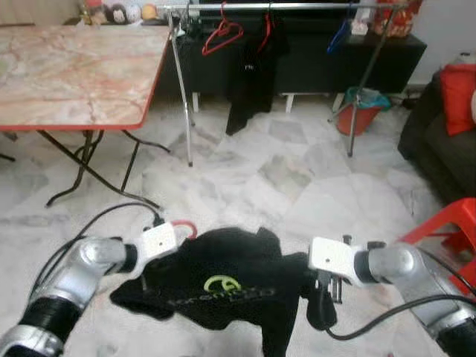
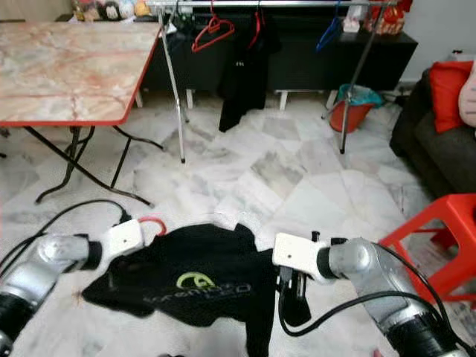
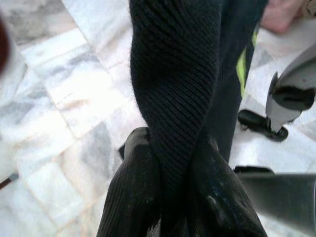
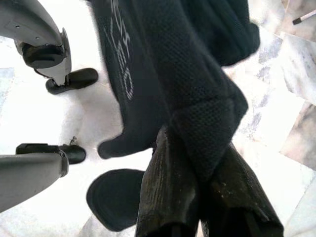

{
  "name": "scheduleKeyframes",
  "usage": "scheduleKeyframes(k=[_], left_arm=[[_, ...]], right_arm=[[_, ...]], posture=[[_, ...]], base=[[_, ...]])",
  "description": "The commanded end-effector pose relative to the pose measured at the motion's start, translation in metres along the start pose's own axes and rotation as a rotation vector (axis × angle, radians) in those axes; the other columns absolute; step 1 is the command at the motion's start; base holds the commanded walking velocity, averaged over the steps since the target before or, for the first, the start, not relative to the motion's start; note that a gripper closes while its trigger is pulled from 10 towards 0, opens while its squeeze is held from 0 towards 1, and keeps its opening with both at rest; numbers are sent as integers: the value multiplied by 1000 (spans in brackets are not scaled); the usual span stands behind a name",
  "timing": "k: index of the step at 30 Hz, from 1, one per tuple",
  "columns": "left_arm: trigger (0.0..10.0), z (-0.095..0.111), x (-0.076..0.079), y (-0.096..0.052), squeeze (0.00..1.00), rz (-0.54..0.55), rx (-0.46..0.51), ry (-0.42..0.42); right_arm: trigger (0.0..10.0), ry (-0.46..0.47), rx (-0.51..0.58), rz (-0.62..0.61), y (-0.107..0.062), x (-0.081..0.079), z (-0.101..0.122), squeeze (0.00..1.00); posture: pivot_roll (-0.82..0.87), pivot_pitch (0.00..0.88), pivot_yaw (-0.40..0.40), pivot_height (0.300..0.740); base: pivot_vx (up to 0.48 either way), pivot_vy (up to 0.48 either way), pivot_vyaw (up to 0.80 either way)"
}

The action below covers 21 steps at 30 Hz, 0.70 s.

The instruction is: Hang hanger

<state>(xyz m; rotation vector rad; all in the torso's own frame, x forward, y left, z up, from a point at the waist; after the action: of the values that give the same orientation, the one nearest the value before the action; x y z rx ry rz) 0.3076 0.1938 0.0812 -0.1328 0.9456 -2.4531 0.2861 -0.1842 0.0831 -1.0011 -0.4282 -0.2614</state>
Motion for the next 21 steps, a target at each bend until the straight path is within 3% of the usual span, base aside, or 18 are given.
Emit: scheduleKeyframes(k=[1,4,13,19,21], left_arm=[[10000,-5,-12,-12,0,55,-18,3],[10000,-16,-34,-29,0,213,-12,-55],[10000,-45,-62,-62,0,464,-52,-189],[10000,-42,-82,-70,0,681,57,-325],[10000,-34,-84,-67,0,701,152,-375]], right_arm=[[0,-10,-15,-3,-4,3,-3,0],[0,-4,-12,3,-4,0,-2,0],[0,10,-33,12,-7,-7,-8,0],[0,9,-28,10,-5,-7,-4,0],[0,8,-23,10,-3,-8,-3,0]], posture=[[6,63,-16,740],[2,62,-16,740],[-4,50,-11,740],[-1,47,-9,740],[-1,47,-9,740]], base=[[0,0,0],[0,0,0],[0,0,0],[0,0,0],[0,0,0]])
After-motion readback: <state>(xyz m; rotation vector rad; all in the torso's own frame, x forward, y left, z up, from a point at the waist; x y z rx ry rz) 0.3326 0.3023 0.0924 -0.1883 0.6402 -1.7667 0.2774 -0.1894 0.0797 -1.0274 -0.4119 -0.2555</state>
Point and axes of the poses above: a point about 5 cm out from each wrist's last joint towards the gripper, its own y axis pointing out of the wrist towards the gripper, its own z axis along the axis of the wrist's last joint, x = y × z, the point moved 2 cm from there along y, pointing out of the wrist towards the gripper, and after that the axes turned 15 degrees about -y, right-handed, at the moved point
